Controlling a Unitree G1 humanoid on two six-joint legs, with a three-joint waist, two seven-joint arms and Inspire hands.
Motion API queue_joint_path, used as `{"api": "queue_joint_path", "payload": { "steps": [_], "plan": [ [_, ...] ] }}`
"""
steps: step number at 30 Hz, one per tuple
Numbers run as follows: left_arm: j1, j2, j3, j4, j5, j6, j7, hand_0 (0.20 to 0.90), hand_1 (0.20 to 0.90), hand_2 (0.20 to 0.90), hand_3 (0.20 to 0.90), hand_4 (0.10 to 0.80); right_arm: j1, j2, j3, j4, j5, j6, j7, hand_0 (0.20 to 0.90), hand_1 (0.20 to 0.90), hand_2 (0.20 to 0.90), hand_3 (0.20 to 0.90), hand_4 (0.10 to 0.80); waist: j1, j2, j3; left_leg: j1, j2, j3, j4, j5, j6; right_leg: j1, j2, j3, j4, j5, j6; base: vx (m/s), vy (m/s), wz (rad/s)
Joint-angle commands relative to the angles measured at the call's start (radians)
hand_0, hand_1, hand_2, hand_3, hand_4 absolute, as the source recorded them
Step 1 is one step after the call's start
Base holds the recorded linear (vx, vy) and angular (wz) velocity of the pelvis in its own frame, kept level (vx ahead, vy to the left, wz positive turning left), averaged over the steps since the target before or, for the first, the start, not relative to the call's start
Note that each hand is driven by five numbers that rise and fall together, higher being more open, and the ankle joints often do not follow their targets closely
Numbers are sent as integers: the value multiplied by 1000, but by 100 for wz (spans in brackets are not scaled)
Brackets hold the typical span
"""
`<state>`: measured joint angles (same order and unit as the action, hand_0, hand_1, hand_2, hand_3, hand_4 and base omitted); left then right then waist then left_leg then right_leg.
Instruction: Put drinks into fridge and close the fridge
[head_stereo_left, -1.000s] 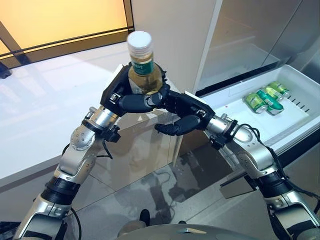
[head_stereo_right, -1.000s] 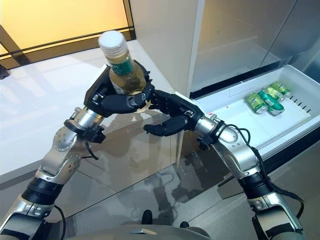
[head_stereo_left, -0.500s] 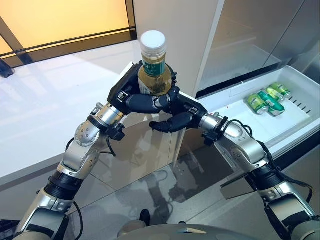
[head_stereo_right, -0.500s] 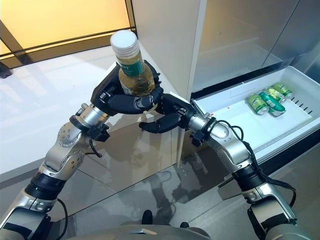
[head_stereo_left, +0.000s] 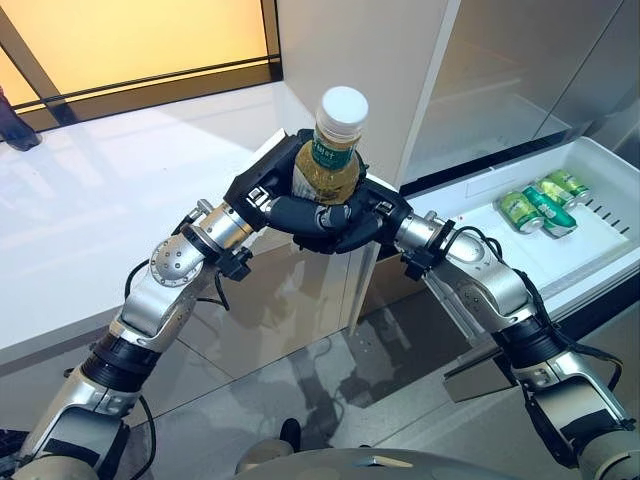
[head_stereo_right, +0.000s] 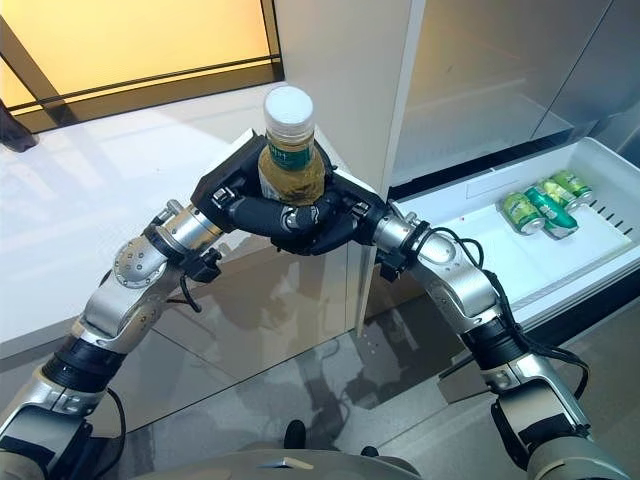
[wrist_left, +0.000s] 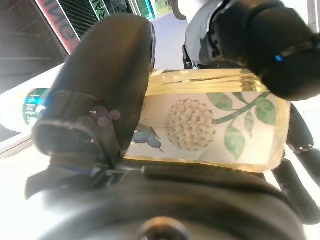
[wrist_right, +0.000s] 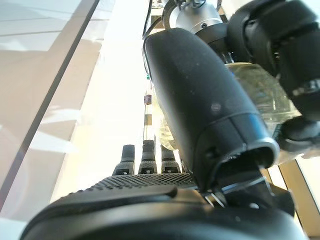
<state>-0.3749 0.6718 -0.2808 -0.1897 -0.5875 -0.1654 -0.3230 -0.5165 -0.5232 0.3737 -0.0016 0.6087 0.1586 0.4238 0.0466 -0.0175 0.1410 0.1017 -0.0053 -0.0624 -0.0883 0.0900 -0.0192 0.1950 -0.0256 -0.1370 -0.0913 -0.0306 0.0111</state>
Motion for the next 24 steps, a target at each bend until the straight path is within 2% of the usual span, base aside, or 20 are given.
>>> {"api": "queue_joint_path", "payload": {
  "steps": [1,4,5,8,9,10,24],
  "plan": [
    [-194,-27,19,-75,-50,-130,4,300,300,300,200,100,-134,45,3,-66,85,-64,-12,900,900,900,900,800,-5,-8,-126,35,-45,-18,1,-112,26,-51,-18,6,21,39,53,0,0,0],
    [-200,-36,7,-73,-60,-125,2,300,300,300,200,100,-141,55,13,-63,90,-59,-16,900,900,900,900,800,-6,-7,-126,38,-45,-17,1,-114,27,-49,-17,5,21,38,53,0,0,0],
    [-200,-37,6,-73,-63,-125,2,300,300,300,200,100,-142,56,13,-62,89,-58,-16,834,834,834,823,723,-6,-7,-126,39,-44,-17,1,-114,27,-49,-17,5,21,38,53,0,0,0],
    [-200,-43,1,-73,-78,-123,-1,300,300,300,200,100,-143,63,18,-61,95,-57,-20,547,547,547,488,388,-7,-7,-126,40,-44,-15,1,-114,26,-48,-17,7,20,39,53,0,0,0],
    [-199,-47,-1,-72,-81,-124,-3,300,300,300,200,100,-144,66,18,-60,93,-56,-21,406,406,406,324,224,-7,-7,-127,40,-43,-14,1,-114,26,-48,-17,6,20,40,53,0,0,0],
    [-198,-50,-1,-74,-84,-124,-3,300,300,300,200,100,-144,68,18,-59,97,-55,-20,300,300,300,200,100,-7,-7,-127,39,-43,-13,1,-114,26,-48,-17,7,19,40,53,0,0,0],
    [-198,-76,-15,-80,-93,-101,-8,300,300,300,200,100,-153,87,20,-58,98,-63,-51,300,300,300,200,100,-7,-7,-125,39,-45,-17,1,-113,28,-49,-17,5,20,41,51,0,0,0]
  ]
}}
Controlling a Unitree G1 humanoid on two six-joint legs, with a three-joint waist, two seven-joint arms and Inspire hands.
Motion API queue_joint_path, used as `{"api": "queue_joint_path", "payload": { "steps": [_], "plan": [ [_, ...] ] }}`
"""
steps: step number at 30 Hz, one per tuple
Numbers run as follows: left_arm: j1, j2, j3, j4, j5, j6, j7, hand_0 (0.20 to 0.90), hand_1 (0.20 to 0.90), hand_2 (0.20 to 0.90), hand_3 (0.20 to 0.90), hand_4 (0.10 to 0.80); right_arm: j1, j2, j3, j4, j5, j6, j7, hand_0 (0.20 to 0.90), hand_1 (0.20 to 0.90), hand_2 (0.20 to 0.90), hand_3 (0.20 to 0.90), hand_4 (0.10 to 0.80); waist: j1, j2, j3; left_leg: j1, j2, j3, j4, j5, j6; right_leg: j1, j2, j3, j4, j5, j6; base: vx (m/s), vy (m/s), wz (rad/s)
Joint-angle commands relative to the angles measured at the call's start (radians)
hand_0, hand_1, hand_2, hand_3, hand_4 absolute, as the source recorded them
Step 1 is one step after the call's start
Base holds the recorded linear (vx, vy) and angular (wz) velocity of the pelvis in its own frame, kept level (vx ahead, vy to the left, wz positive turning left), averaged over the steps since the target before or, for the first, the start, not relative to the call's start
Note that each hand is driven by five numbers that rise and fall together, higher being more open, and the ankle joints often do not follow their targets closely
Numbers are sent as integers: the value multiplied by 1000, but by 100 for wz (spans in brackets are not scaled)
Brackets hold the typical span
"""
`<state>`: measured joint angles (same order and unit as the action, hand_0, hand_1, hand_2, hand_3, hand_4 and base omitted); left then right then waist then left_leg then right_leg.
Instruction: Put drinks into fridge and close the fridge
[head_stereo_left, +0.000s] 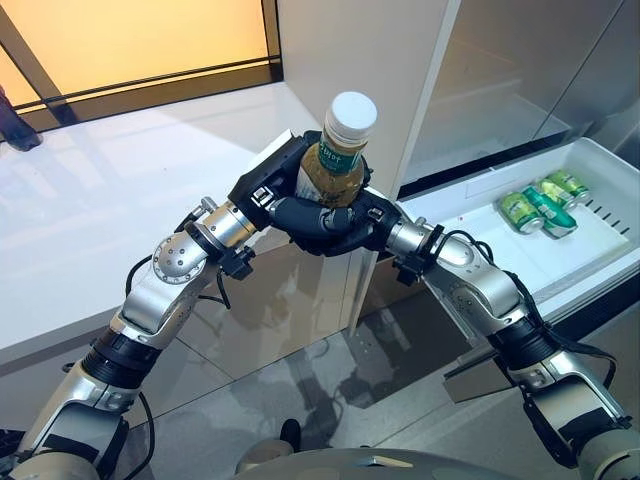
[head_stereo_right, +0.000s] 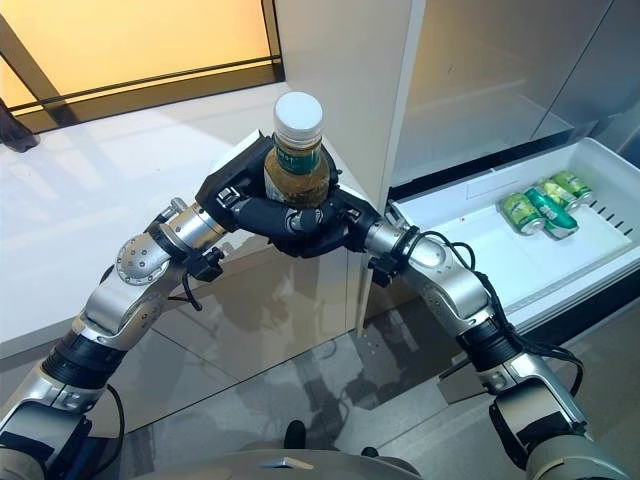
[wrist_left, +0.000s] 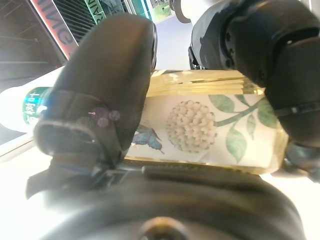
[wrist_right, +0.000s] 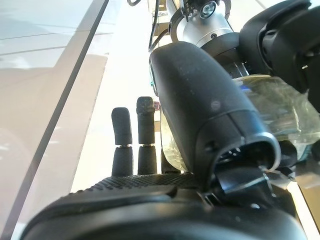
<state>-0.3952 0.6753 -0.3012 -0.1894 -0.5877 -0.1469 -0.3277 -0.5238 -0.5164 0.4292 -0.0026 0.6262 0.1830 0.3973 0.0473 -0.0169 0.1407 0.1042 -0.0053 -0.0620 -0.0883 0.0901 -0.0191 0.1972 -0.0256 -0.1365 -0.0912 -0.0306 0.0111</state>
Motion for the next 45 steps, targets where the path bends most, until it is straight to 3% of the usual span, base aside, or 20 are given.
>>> {"api": "queue_joint_path", "payload": {
  "steps": [1,5,6,7,30,45],
  "plan": [
    [-176,-82,7,-82,-91,-118,-4,300,300,300,200,100,-144,83,-36,-55,76,-90,-24,300,300,300,200,100,-8,-7,-125,37,-45,-17,1,-113,28,-51,-17,4,20,40,51,0,0,0],
    [-174,-78,8,-81,-90,-116,1,300,300,300,200,100,-143,82,-38,-55,76,-94,-30,300,300,300,200,100,-8,-6,-126,38,-45,-17,1,-114,28,-50,-17,4,20,41,52,0,0,0],
    [-170,-76,11,-79,-86,-115,2,505,505,505,439,339,-143,80,-42,-56,79,-95,-32,300,300,300,200,100,-7,-7,-126,38,-44,-15,1,-114,28,-50,-17,4,19,42,53,0,0,0],
    [-168,-76,13,-79,-82,-113,5,900,900,900,900,800,-142,78,-45,-56,81,-98,-33,300,300,300,200,100,-7,-7,-127,37,-43,-15,1,-113,28,-50,-17,4,19,42,53,0,0,0],
    [-137,-55,63,-43,-39,-117,65,900,900,900,900,800,-131,71,-94,-49,81,-131,-77,300,300,300,200,100,-4,-6,-126,37,-43,-18,1,-114,27,-50,-16,2,17,42,53,0,0,0],
    [49,6,242,-22,-30,-99,83,900,900,900,900,800,-94,-18,-248,-133,102,-189,-148,300,300,300,200,100,16,-9,-123,28,-43,-30,1,-107,27,-52,-15,-7,17,43,50,-7,2,0]
  ]
}}
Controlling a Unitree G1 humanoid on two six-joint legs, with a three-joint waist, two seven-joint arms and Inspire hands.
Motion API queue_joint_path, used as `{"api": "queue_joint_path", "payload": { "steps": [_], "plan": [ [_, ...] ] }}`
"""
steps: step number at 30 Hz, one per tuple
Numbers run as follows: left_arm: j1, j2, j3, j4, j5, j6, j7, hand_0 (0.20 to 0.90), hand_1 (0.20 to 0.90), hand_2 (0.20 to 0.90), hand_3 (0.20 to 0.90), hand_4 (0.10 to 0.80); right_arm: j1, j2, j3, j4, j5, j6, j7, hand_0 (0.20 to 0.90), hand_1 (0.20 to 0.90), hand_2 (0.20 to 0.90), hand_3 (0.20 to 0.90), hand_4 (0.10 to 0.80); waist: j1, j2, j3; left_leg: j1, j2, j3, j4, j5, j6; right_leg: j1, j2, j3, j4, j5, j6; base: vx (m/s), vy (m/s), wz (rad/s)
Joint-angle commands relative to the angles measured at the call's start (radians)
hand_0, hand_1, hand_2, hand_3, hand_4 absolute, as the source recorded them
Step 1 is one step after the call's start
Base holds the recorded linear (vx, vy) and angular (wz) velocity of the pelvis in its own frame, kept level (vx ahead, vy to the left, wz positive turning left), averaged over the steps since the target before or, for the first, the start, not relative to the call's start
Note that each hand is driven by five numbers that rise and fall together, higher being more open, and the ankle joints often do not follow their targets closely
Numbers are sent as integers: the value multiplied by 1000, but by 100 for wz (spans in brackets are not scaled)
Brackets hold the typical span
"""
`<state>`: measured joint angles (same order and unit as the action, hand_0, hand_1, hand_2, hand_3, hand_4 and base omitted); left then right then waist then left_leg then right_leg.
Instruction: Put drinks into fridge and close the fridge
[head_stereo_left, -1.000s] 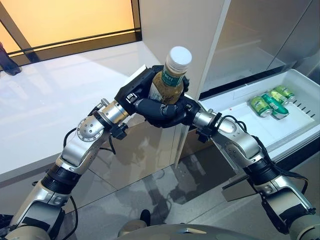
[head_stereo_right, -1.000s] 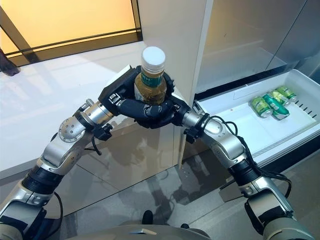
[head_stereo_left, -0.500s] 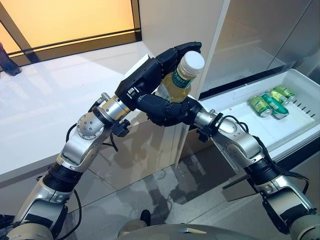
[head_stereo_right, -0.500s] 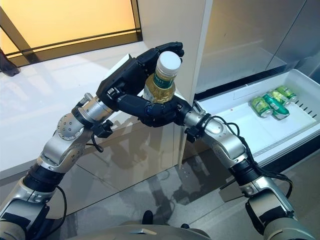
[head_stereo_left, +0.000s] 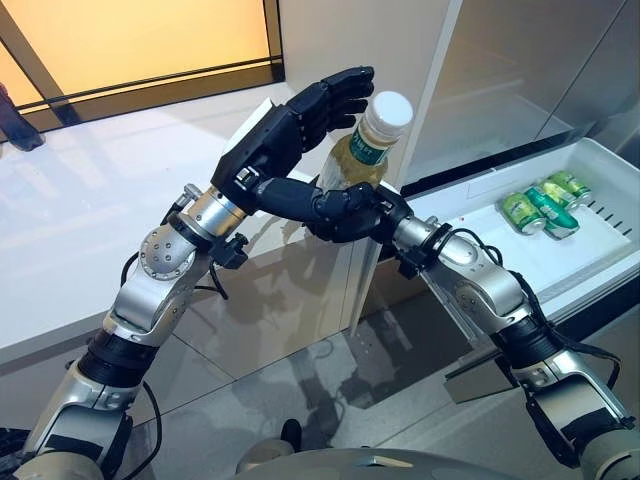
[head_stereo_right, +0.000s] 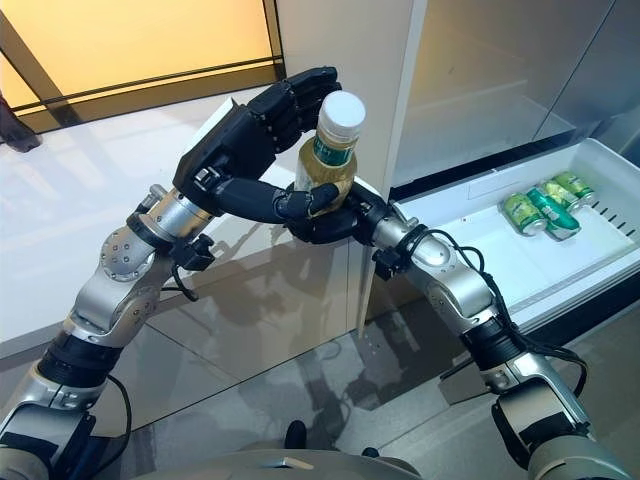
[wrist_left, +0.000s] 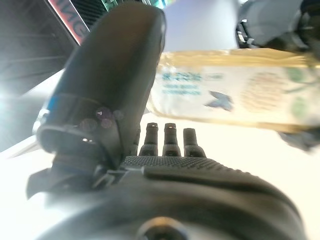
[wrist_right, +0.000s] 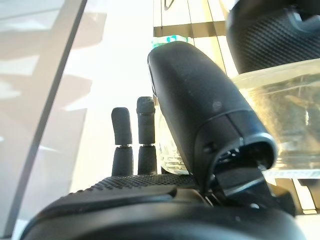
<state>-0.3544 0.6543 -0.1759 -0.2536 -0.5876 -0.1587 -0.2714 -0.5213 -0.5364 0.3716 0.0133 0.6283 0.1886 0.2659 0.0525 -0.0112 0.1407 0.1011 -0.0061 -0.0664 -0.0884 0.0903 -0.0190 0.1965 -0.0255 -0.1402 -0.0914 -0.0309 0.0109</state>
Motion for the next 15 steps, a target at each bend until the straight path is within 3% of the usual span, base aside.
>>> {"api": "queue_joint_path", "payload": {
  "steps": [1,12,15],
  "plan": [
    [18,26,124,42,-40,-84,19,900,900,900,900,800,-93,-2,-198,-156,97,-195,-17,300,300,300,200,100,11,-15,-122,31,-43,-26,1,-108,28,-52,-15,-3,17,43,50,-28,6,4],
    [229,-82,229,-6,-367,63,-130,900,900,900,900,800,-9,-74,-313,-286,148,-159,-18,300,300,300,200,100,15,-20,-118,25,-43,-28,1,-107,29,-59,-17,-5,19,45,51,-37,10,1],
    [286,-141,234,-23,-544,176,-246,900,900,900,900,800,33,-80,-348,-326,168,-154,-7,300,300,300,200,100,13,-22,-119,20,-42,-26,1,-106,27,-64,-18,-4,18,48,52,-47,15,1]
  ]
}}
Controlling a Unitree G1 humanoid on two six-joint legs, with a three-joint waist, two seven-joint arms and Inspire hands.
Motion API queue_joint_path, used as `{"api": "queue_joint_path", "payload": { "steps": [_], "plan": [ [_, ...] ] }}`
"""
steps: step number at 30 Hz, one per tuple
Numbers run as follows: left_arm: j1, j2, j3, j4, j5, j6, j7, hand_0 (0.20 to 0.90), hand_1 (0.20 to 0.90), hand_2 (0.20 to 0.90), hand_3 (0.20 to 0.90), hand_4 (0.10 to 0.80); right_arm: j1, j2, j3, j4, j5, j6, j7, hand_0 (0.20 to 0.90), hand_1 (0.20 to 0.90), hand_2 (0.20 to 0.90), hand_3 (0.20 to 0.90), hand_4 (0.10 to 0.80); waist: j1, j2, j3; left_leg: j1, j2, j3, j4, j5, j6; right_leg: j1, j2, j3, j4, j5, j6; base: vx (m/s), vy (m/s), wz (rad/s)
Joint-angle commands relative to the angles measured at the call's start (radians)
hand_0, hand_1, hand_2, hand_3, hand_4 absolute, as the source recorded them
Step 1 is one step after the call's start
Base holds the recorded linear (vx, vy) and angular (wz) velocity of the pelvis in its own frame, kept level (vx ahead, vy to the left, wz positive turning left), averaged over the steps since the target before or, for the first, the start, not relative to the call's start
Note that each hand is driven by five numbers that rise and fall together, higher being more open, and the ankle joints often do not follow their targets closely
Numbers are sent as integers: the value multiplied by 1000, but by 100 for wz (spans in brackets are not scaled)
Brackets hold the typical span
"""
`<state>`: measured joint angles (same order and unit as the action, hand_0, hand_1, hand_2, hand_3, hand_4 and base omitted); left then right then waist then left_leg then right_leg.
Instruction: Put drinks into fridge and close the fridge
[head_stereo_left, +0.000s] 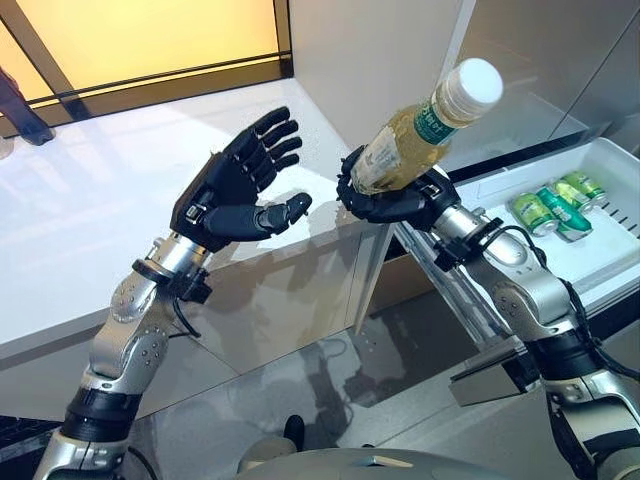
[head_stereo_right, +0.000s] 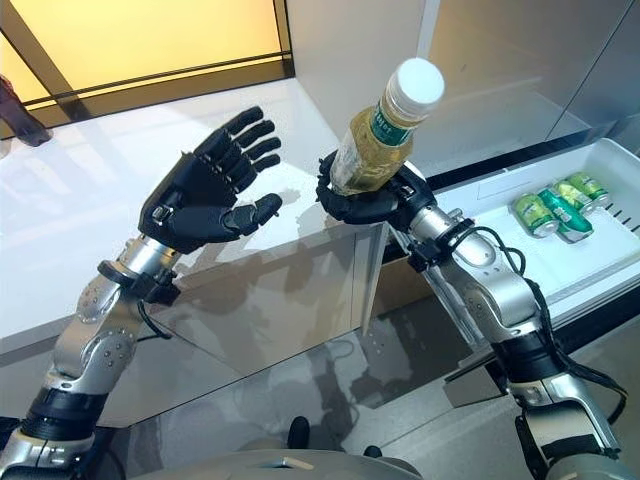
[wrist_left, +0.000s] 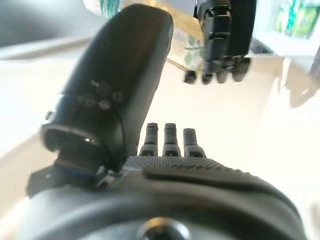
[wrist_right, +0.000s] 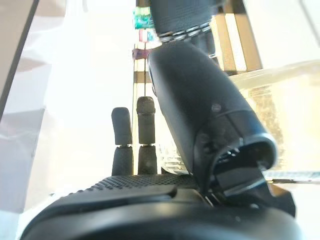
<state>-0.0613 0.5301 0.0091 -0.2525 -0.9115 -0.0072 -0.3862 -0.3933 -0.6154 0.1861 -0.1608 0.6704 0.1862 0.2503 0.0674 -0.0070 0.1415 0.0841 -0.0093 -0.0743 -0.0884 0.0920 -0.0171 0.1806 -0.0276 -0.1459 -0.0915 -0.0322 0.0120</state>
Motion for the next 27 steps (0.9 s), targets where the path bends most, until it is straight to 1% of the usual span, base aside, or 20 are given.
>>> {"api": "queue_joint_path", "payload": {
  "steps": [1,4,5,8,10,12,14,15,17,20,24,25,26,27],
  "plan": [
    [16,-48,48,-34,-271,74,-183,900,900,900,900,800,-80,-5,-176,-173,135,-146,13,300,300,300,200,100,-3,-27,-119,36,-39,-16,1,-109,26,-50,-16,3,18,50,50,-51,16,1],
    [61,-112,13,-41,-406,197,-317,900,900,900,900,800,-53,-16,-198,-210,172,-125,26,300,300,300,200,100,-11,-26,-115,35,-37,-8,1,-111,26,-56,-15,9,20,54,49,-47,21,-1],
    [83,-143,-12,-25,-429,236,-375,900,900,900,900,800,-43,-22,-204,-226,202,-107,30,300,300,300,200,100,-16,-26,-112,40,-36,-4,1,-117,26,-54,-15,14,20,53,48,-34,27,-1],
    [123,-189,-73,16,-485,302,-487,900,900,900,900,800,-24,-37,-212,-245,271,-73,48,300,300,300,200,100,-27,-26,-104,42,-37,5,1,-120,28,-58,-13,25,22,55,45,-44,28,-1],
    [140,-204,-93,51,-515,345,-536,900,900,900,900,800,-12,-48,-215,-253,293,-58,52,300,300,300,200,100,-31,-27,-99,43,-38,8,1,-123,30,-59,-14,29,23,55,45,-42,25,-2],
    [172,-222,-113,126,-503,393,-585,900,900,900,900,800,8,-61,-225,-252,307,-34,76,300,300,300,200,100,-38,-32,-95,44,-38,13,1,-127,30,-61,-15,33,26,55,47,-44,16,-4],
    [196,-228,-121,170,-483,414,-604,900,900,900,900,800,29,-78,-237,-259,319,-11,90,300,300,300,200,100,-43,-34,-94,44,-38,16,1,-128,29,-64,-15,36,26,56,49,-36,10,-4],
    [220,-240,-122,224,-449,432,-651,900,900,900,900,800,54,-91,-254,-263,327,5,113,300,300,300,200,100,-47,-35,-95,41,-38,19,1,-128,29,-67,-16,38,26,57,51,-43,13,-6],
    [255,-248,-125,287,-410,462,-699,900,900,900,900,800,90,-109,-270,-266,337,21,148,300,300,300,200,100,-52,-37,-94,38,-39,24,1,-129,30,-72,-17,42,25,60,54,-48,12,-9],
    [283,-261,-119,373,-387,493,-724,900,900,900,900,800,134,-122,-289,-280,347,41,190,300,300,300,200,100,-60,-39,-94,35,-39,30,1,-128,30,-78,-17,49,25,63,57,-44,9,-7],
    [305,-278,-111,488,-330,495,-721,900,900,900,900,800,174,-135,-301,-298,359,62,245,300,300,300,200,100,-70,-42,-95,32,-39,40,1,-128,30,-86,-18,58,29,65,60,-23,6,-7],
    [312,-283,-110,541,-293,483,-700,900,900,900,900,800,196,-146,-308,-306,365,65,277,300,300,300,200,100,-76,-43,-97,29,-39,45,1,-127,30,-92,-18,63,32,65,62,-31,10,-22],
    [314,-283,-109,547,-289,482,-677,900,900,900,900,800,199,-147,-309,-308,366,66,286,300,300,300,200,100,-77,-43,-97,28,-39,45,1,-127,30,-93,-18,64,33,65,62,-29,11,-20],
    [314,-291,-107,589,-250,460,-670,900,900,900,900,800,208,-155,-312,-320,376,69,300,300,300,300,200,100,-80,-45,-97,27,-39,49,1,-126,30,-96,-18,65,34,67,63,2,10,-8]
  ]
}}
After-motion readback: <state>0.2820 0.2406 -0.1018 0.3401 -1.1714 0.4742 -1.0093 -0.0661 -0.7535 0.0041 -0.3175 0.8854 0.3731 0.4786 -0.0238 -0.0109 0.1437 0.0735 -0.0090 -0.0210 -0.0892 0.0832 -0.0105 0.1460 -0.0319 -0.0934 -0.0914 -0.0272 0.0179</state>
